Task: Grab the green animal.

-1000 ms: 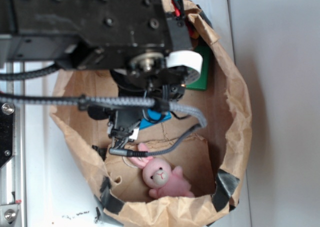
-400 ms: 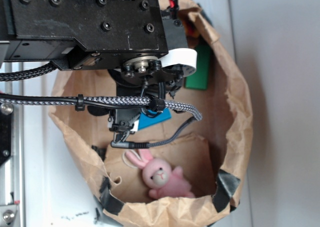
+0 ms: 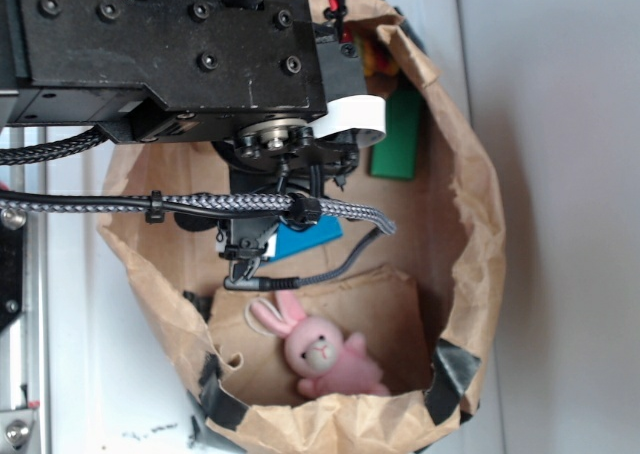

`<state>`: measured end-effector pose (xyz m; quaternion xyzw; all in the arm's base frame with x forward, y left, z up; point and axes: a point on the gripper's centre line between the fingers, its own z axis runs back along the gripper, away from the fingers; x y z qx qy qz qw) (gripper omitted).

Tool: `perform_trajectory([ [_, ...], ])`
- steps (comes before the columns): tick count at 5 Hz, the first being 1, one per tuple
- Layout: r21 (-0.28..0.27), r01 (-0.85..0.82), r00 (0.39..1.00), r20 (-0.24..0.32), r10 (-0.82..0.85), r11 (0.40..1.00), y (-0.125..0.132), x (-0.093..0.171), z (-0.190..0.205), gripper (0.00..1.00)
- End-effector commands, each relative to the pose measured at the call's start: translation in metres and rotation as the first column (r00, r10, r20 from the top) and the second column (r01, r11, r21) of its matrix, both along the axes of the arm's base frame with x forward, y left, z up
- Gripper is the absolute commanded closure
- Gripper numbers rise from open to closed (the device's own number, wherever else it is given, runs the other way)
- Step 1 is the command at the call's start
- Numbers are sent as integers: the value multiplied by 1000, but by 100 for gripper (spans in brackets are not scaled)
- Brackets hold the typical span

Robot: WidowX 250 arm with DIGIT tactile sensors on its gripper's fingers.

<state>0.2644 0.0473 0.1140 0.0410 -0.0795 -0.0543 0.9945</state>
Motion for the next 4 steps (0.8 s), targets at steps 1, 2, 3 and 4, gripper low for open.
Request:
perform_trajectory([
  [1, 6, 3, 998, 61, -3, 1000, -4, 4, 19, 0],
  [2, 6, 3, 998, 61, -3, 1000, -4, 4, 19, 0],
  [3, 6, 3, 998, 61, -3, 1000, -4, 4, 19, 0],
  [4, 19, 18, 997, 70, -19, 1000, 1, 12, 7, 0],
])
